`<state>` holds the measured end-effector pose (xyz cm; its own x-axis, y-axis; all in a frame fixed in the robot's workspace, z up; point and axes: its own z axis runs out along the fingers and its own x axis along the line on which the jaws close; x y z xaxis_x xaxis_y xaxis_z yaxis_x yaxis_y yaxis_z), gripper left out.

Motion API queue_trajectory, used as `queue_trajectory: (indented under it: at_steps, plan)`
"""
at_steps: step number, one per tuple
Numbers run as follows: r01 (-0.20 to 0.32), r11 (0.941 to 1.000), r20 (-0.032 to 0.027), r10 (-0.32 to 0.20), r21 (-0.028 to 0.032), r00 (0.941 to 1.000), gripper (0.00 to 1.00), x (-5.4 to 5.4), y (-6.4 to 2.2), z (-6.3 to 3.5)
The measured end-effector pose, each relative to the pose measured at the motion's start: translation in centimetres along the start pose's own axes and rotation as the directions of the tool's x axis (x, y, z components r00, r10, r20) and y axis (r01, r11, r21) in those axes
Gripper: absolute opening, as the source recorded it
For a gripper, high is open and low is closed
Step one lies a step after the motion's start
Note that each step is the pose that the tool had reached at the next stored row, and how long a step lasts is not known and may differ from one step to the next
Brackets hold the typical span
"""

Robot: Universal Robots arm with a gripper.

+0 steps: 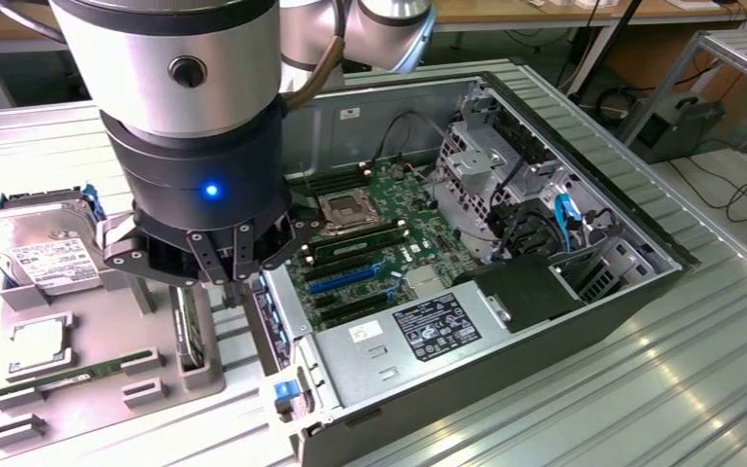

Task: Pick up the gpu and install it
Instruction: 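Reach for the gpu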

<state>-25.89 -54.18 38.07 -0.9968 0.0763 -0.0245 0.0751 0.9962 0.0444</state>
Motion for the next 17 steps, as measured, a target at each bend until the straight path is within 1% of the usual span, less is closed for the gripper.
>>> queue_trajectory:
  at_steps: [17]
  plan:
    - [0.0, 1.0, 0.0, 0.0, 0.0, 1.0, 0.11, -0.05, -0.67, 0.01]
